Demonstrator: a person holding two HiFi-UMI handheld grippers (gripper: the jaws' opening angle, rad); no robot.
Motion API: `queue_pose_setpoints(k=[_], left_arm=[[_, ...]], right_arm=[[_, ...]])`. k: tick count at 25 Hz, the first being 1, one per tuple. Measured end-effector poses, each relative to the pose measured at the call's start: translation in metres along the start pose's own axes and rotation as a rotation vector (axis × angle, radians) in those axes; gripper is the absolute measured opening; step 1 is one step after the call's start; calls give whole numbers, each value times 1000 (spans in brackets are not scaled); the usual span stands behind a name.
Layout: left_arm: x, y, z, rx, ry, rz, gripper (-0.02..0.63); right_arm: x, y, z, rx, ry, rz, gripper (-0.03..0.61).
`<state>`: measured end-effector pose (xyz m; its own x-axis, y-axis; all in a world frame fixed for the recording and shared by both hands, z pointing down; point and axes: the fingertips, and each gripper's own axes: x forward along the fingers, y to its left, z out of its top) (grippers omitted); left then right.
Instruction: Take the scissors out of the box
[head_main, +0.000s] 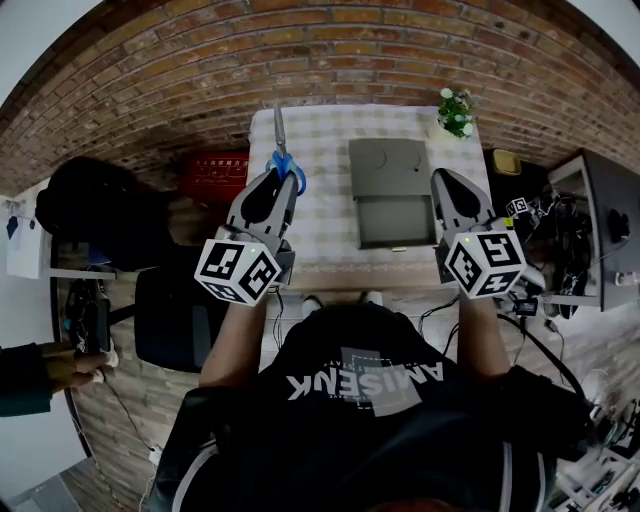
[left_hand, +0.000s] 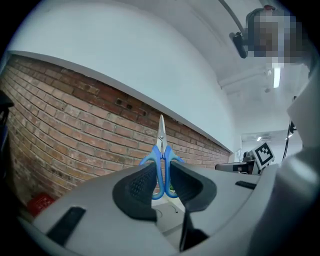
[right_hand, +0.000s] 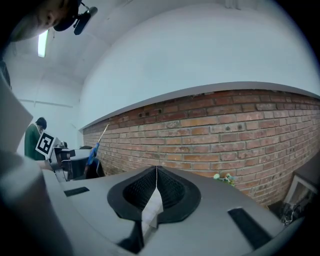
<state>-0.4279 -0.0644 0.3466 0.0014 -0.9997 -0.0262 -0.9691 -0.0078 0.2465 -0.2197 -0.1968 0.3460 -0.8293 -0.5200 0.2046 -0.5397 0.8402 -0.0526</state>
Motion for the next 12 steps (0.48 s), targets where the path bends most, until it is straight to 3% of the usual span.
queue_pose_setpoints(k=[12], left_arm=[[-23, 8, 11, 60, -40, 66, 94]], right_arm=[[3, 12, 9, -33, -31, 21, 40]])
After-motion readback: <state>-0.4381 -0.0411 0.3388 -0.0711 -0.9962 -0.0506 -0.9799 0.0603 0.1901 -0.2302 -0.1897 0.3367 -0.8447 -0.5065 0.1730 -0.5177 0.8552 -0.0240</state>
